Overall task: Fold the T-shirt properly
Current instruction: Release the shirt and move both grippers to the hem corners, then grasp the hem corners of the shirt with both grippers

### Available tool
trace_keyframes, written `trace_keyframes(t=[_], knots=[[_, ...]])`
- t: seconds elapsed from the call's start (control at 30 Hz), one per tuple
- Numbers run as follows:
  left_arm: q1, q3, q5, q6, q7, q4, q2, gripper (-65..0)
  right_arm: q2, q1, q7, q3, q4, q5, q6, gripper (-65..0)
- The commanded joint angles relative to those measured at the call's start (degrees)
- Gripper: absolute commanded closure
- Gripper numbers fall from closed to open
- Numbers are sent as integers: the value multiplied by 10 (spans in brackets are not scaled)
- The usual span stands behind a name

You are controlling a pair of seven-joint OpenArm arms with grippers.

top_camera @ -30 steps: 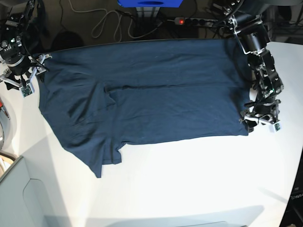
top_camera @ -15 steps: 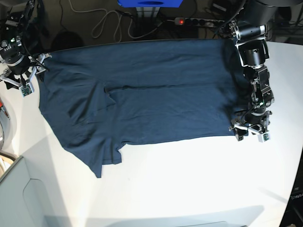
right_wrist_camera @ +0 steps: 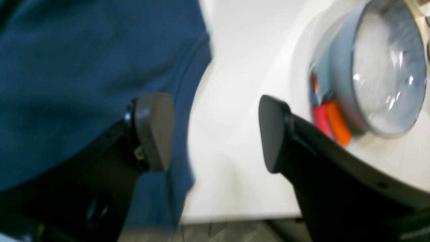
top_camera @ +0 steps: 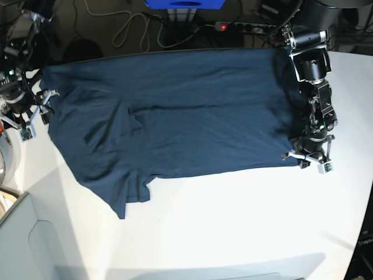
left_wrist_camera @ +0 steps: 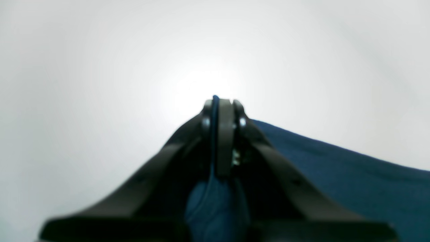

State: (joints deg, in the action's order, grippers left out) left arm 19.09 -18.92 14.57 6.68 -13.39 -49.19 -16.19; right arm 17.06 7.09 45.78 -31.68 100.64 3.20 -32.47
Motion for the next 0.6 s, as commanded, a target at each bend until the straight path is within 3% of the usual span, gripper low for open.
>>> trace_keyframes(t=[0.0,0.17,0.33,0.57], knots=[[12,-1,2,0,2,-10,-7,0,10,-32,-13,16,-8,7,0,-382],[4,-1,2,0,2,-14,-5,0,7,-150,-20,81,-109,84,-1,-384],[-3,-1,2,0,5,-12,-4,0,-10,-313,-23,101,-305,85,2,-386],[-18,0,3,0,6,-14,-4,0,-15,-443,-155,107,-556,87,4,-388]])
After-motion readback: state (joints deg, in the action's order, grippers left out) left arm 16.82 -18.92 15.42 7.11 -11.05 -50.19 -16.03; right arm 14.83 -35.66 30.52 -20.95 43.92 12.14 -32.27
